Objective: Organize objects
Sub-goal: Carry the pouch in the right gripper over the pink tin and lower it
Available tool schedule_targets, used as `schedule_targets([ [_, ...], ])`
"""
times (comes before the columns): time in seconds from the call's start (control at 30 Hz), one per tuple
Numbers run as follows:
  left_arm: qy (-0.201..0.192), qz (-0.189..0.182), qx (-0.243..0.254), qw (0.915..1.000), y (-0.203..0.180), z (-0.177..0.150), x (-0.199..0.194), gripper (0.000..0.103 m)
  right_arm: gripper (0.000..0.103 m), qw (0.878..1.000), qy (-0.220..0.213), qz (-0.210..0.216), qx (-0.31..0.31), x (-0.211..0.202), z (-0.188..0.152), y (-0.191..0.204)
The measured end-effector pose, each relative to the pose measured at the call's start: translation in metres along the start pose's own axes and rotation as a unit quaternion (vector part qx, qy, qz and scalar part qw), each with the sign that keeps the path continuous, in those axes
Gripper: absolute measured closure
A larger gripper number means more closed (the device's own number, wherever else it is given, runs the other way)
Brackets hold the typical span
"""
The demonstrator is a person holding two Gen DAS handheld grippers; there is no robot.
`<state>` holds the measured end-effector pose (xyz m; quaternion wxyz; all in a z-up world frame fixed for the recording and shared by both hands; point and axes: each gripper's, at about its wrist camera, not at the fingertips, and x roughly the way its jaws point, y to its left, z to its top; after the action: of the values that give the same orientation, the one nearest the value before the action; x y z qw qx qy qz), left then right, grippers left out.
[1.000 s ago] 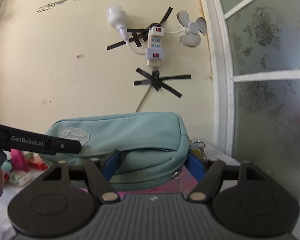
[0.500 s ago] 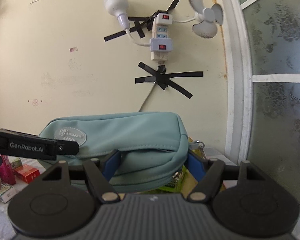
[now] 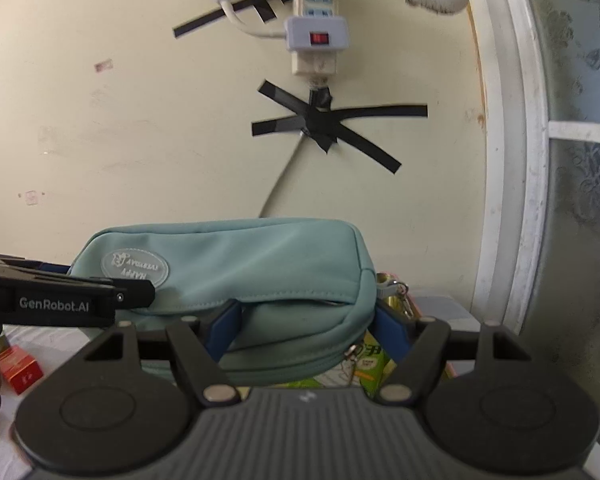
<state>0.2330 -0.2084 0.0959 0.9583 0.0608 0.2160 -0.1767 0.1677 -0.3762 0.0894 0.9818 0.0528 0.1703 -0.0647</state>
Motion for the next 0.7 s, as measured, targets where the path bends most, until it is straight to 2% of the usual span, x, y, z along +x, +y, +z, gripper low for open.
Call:
schedule_targets([
  [0.23, 0.022, 0.018, 0.013, 0.9995, -0.005, 0.002, 0.028, 0.022, 0.024, 0.999, 0.027, 0.006, 0.016, 0.019, 0.010, -0.013],
  [0.3, 0.029, 0.017, 0.020, 0.9992, -0.008, 0.000, 0.033, 0.021, 0.013, 1.000, 0.009, 0.004, 0.015, 0.012, 0.012, -0.013],
  [0.53, 0.008, 0.023, 0.045, 0.9987, -0.012, -0.002, 0.017, 0.019, 0.019, 1.000, -0.020, 0.010, 0.013, -0.009, 0.005, -0.004],
  [0.7, 0.002, 0.012, 0.037, 0.9992, -0.011, -0.007, -0.015, 0.019, 0.021, 0.999, -0.039, 0.019, 0.032, -0.043, -0.001, -0.001],
])
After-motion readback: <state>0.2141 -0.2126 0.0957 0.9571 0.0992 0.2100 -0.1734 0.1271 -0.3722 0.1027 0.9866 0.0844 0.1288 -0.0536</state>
